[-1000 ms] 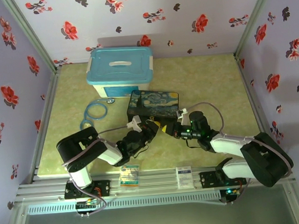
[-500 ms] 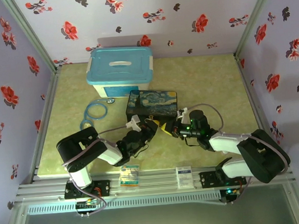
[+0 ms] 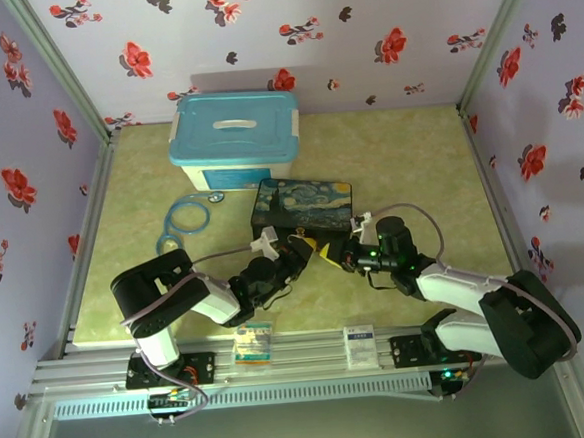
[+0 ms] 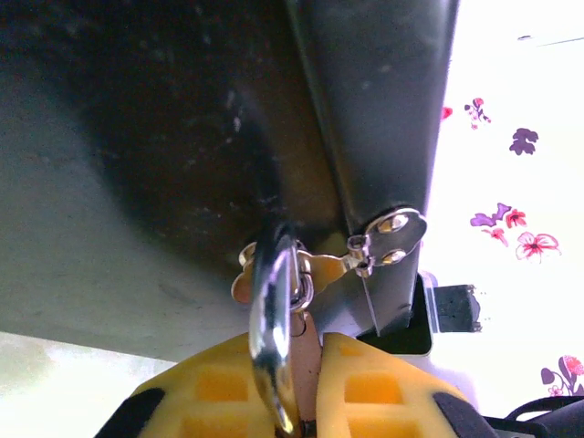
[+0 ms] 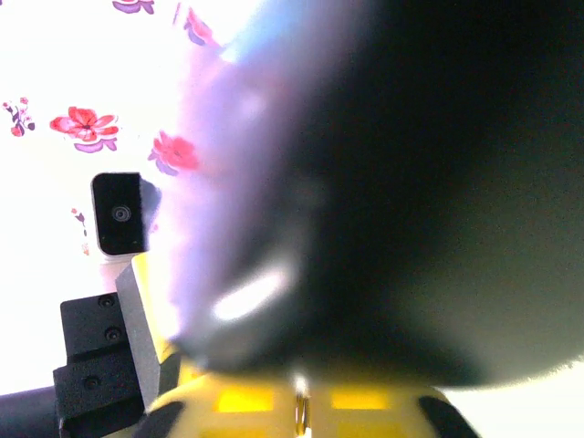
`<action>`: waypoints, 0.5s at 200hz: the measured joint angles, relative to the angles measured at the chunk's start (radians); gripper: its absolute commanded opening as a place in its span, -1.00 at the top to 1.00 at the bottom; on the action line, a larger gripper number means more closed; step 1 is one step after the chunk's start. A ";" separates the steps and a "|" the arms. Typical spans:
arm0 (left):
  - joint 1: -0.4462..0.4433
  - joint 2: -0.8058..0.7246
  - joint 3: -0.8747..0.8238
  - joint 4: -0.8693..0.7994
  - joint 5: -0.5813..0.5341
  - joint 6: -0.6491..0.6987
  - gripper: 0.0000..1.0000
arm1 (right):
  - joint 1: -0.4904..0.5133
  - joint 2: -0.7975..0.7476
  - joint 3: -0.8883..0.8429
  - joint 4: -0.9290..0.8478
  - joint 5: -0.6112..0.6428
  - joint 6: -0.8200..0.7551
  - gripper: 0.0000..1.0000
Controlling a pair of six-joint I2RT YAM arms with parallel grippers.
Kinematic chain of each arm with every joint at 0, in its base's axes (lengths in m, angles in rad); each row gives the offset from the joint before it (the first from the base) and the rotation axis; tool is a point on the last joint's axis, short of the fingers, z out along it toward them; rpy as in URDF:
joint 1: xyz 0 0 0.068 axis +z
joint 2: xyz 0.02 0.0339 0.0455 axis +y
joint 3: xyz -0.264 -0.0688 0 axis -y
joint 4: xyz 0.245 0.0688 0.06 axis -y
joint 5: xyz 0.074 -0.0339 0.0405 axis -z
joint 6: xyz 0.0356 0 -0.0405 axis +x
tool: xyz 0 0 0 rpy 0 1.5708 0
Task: Unlock the padlock with the key
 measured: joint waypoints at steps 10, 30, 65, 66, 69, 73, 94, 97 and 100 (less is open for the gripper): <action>-0.003 0.002 0.001 -0.005 0.003 -0.002 1.00 | 0.002 -0.006 0.000 0.001 0.001 -0.010 0.52; -0.006 0.002 0.002 -0.003 0.008 -0.009 1.00 | 0.002 -0.034 0.000 -0.018 0.003 -0.025 0.45; -0.010 0.002 0.003 0.008 0.016 -0.012 1.00 | 0.000 -0.084 0.000 -0.064 0.007 -0.039 0.47; -0.010 0.002 0.004 0.009 0.017 -0.012 1.00 | 0.000 -0.085 0.000 -0.065 0.008 -0.039 0.48; -0.010 0.002 0.004 0.010 0.018 -0.012 1.00 | 0.000 -0.089 -0.001 -0.068 0.009 -0.039 0.50; -0.010 0.002 0.005 0.011 0.018 -0.013 1.00 | -0.001 -0.095 -0.003 -0.070 0.010 -0.041 0.53; -0.013 0.007 0.015 0.014 0.023 -0.015 1.00 | -0.013 -0.127 -0.024 -0.084 0.021 -0.047 0.75; -0.014 0.009 0.017 0.014 0.024 -0.015 1.00 | -0.014 -0.131 -0.027 -0.086 0.021 -0.051 0.78; -0.014 0.010 0.018 0.014 0.025 -0.016 1.00 | -0.016 -0.134 -0.030 -0.087 0.022 -0.053 0.81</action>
